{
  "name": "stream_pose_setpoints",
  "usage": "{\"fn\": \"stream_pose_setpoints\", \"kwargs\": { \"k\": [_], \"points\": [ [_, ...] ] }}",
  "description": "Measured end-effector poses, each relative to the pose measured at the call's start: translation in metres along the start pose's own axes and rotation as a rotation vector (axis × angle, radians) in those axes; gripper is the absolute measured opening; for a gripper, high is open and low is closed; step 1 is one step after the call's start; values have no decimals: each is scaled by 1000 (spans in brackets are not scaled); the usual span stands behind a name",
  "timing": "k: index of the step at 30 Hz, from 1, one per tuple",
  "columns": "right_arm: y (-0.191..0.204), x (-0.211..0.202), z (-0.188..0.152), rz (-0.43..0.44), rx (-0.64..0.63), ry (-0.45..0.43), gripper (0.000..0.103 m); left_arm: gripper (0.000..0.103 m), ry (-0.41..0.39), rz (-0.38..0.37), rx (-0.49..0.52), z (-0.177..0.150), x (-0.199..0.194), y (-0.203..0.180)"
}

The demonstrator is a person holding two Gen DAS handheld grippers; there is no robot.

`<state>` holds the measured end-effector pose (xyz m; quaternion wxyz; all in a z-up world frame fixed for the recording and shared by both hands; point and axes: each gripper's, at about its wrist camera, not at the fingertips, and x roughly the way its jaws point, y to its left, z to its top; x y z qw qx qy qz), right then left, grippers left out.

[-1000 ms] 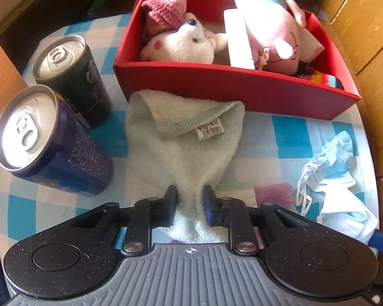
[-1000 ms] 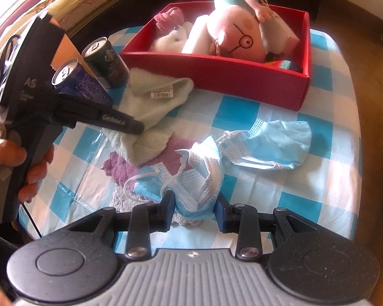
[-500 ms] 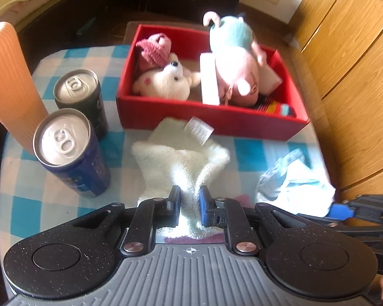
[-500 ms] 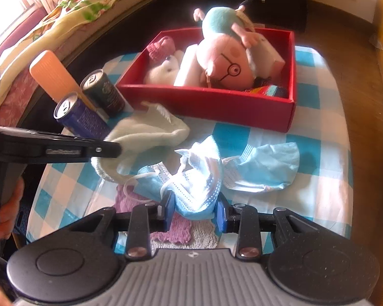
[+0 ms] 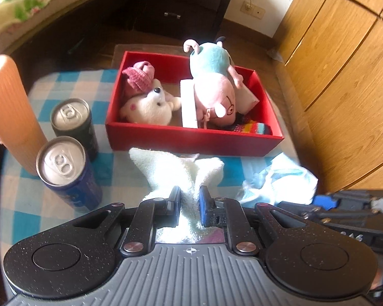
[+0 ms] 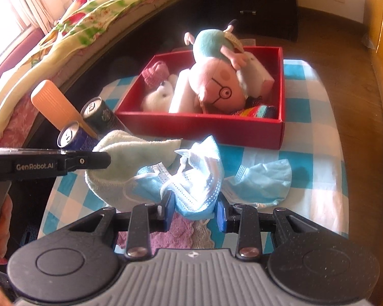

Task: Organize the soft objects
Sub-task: 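Lift blue face mask with right gripper while left gripper lifts white towel, then carry white towel with left gripper while right gripper carries face mask over red box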

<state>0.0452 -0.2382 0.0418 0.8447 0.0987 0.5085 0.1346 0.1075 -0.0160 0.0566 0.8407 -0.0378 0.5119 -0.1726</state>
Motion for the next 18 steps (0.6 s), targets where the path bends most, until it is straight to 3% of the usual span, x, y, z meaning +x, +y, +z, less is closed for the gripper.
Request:
{"fn": "stream_pose_setpoints", "kwargs": {
  "k": [8, 18],
  "points": [
    [-6, -5, 3, -9, 21, -23, 11, 12, -8, 32, 44, -3, 0, -10],
    [-1, -11, 22, -7, 41, -86, 11, 12, -111, 101, 104, 9, -13, -29]
  ]
}}
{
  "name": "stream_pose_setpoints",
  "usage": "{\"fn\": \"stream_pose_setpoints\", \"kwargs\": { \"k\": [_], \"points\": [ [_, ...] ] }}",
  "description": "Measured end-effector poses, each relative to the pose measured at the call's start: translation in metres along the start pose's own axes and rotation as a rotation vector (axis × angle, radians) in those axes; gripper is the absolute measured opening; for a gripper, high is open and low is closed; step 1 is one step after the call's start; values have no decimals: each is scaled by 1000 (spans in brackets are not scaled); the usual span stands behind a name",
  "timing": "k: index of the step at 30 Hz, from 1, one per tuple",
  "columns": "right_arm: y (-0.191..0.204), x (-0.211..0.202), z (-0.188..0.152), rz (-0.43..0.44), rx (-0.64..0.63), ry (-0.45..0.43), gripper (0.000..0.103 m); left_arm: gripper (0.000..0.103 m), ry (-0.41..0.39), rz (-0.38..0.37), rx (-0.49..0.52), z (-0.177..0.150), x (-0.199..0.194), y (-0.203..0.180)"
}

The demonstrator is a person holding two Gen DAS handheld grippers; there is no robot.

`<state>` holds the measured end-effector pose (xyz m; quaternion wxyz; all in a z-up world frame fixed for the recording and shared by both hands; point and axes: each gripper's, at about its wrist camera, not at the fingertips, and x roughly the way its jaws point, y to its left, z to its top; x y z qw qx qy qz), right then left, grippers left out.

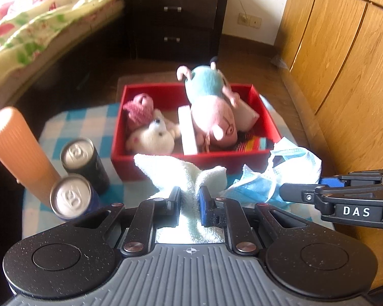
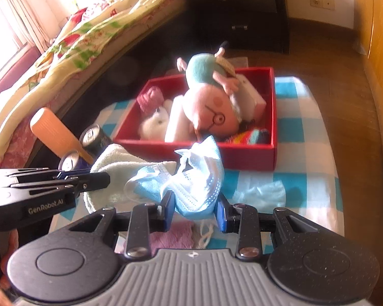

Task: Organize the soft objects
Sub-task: 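Carry white towel with left gripper while right gripper carries face mask over red box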

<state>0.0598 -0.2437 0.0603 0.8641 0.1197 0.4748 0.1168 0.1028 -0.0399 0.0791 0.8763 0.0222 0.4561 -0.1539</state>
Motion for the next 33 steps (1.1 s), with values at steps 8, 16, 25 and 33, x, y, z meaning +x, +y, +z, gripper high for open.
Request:
{"fn": "stream_pose_setpoints", "kwargs": {
  "k": [8, 16, 25, 33],
  "points": [
    [0, -4, 18, 11, 25, -55, 12, 13, -43, 8, -10, 17, -3, -2],
    [1, 1, 32, 34, 58, -76, 12, 13, -78, 28, -14, 32, -4, -2],
    [-4, 8, 51, 29, 79, -99, 12, 13, -106, 47, -34, 56, 7, 4],
    [-12, 26, 78, 5, 99, -124, 11, 13, -149, 62, -34, 85, 26, 8]
  ]
}}
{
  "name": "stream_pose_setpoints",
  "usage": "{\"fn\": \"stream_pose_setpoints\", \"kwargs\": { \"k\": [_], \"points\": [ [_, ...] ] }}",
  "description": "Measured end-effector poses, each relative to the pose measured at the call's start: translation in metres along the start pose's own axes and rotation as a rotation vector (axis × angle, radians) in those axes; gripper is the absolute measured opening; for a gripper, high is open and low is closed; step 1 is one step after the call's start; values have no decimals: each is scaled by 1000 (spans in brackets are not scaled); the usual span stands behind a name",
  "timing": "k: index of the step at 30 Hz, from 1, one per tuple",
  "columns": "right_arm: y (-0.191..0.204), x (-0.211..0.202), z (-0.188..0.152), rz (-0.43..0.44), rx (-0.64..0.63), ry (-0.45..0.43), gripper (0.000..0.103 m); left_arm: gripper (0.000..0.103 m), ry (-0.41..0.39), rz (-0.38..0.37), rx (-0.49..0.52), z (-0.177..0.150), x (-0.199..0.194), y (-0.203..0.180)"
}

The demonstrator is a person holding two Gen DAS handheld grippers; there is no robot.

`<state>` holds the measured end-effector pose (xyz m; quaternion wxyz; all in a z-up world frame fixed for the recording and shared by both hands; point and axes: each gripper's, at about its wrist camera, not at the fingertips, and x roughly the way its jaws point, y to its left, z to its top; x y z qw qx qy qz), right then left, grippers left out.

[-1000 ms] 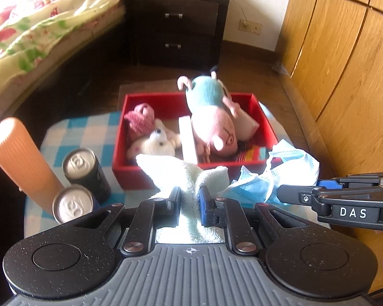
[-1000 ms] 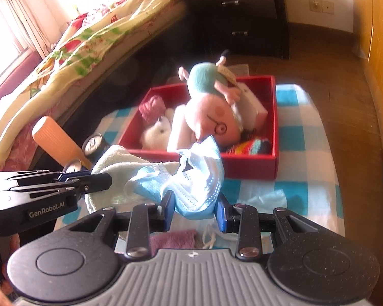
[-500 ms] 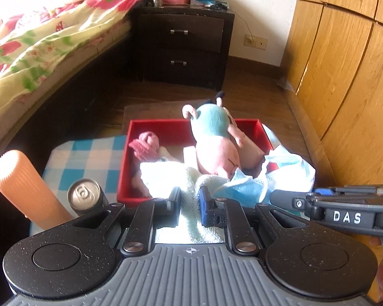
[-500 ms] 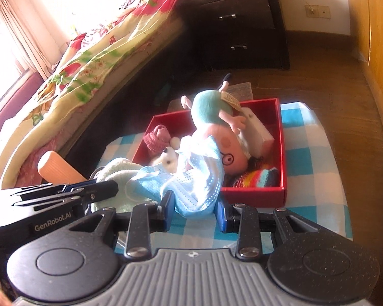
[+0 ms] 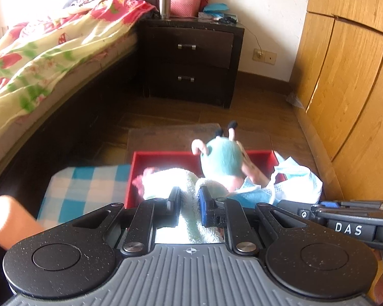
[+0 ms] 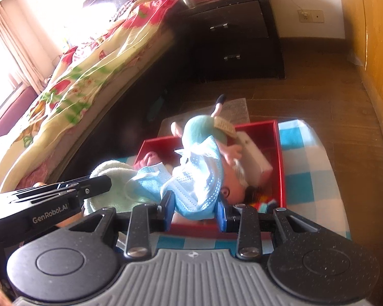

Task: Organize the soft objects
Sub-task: 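Carry white towel with left gripper while right gripper carries face mask over red box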

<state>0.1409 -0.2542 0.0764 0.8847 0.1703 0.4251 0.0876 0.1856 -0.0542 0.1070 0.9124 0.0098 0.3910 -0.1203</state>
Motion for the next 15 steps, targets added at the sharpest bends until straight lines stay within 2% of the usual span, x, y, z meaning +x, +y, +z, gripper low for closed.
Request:
{"fn": "stream_pose_setpoints", "kwargs": {
  "k": [11, 14, 15],
  "points": [
    [-8, 33, 32, -75, -23, -88, 11, 14, -25, 38, -76, 17, 44, 21],
    [-10, 47, 30, -141, -55, -101, 11, 17, -11, 44, -107, 15, 57, 27],
    [-11, 53, 29, -158, -60, -96, 11, 21, -11, 51, -110, 15, 60, 28]
  ]
}}
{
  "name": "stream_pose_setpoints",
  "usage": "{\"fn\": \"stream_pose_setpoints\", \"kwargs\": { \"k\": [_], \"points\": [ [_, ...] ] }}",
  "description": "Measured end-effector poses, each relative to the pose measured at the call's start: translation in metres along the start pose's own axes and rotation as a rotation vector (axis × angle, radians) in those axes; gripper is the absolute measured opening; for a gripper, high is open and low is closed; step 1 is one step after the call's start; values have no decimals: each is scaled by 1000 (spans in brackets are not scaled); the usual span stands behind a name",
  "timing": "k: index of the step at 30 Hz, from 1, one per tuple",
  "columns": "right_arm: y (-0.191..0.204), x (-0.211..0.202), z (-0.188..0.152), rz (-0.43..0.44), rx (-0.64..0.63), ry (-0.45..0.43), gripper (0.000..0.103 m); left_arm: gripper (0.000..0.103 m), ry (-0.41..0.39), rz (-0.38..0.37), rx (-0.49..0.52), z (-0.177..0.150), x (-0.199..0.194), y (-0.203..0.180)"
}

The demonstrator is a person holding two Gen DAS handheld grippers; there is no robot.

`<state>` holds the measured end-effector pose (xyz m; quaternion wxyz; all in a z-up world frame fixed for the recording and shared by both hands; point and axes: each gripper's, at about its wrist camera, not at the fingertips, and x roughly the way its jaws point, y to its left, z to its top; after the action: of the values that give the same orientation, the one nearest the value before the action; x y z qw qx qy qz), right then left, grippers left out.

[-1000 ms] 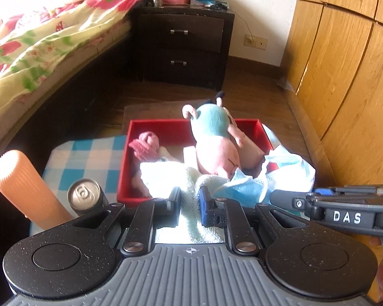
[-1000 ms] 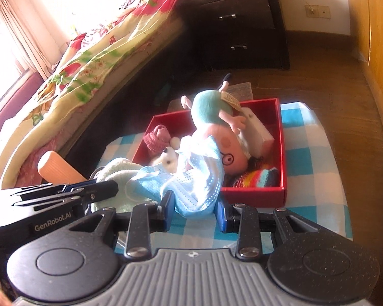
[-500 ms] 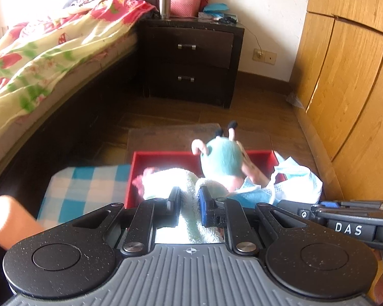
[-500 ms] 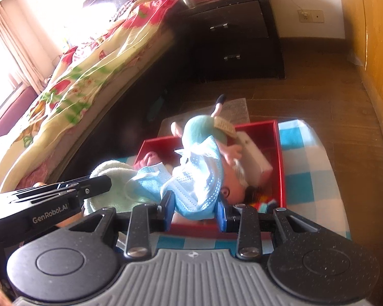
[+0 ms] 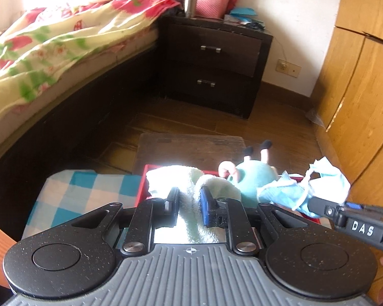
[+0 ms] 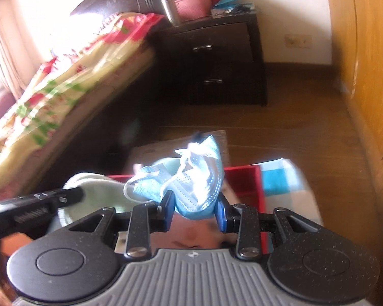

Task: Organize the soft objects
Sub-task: 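Carry white towel with left gripper while right gripper carries face mask over red box, then open both grippers, dropping towel and face mask into the red box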

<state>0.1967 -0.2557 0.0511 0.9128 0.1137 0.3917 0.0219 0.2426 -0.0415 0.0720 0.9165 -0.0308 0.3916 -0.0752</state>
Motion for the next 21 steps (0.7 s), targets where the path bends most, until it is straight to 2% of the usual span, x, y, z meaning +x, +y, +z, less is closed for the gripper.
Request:
{"fn": "stream_pose_setpoints", "kwargs": {
  "k": [2, 4, 6, 8, 9, 11, 13, 18, 21],
  "points": [
    [-2, 10, -4, -12, 0, 28, 12, 24, -7, 20, -2, 0, 4, 1],
    [-2, 17, -6, -29, -7, 44, 16, 32, -9, 30, 9, -1, 6, 1],
    [0, 20, -8, -38, -28, 65, 35, 55, -1, 34, 17, -1, 8, 0],
    [2, 21, -9, -55, -47, 77, 46, 63, -5, 44, 24, -2, 8, -2],
    [2, 19, -10, -64, -52, 76, 49, 71, -5, 46, 33, -2, 7, -4],
    [3, 16, -9, -72, -56, 78, 53, 78, -7, 53, 46, -3, 4, -6],
    [2, 13, -8, -75, -51, 85, 54, 78, -8, 54, 52, -3, -1, -8],
    [0, 2, -7, -89, -46, 102, 54, 79, 52, 50, 68, -7, -7, -11],
    [0, -6, -8, -79, -40, 107, 54, 79, 49, 64, 102, -12, -14, -15]
  ]
}}
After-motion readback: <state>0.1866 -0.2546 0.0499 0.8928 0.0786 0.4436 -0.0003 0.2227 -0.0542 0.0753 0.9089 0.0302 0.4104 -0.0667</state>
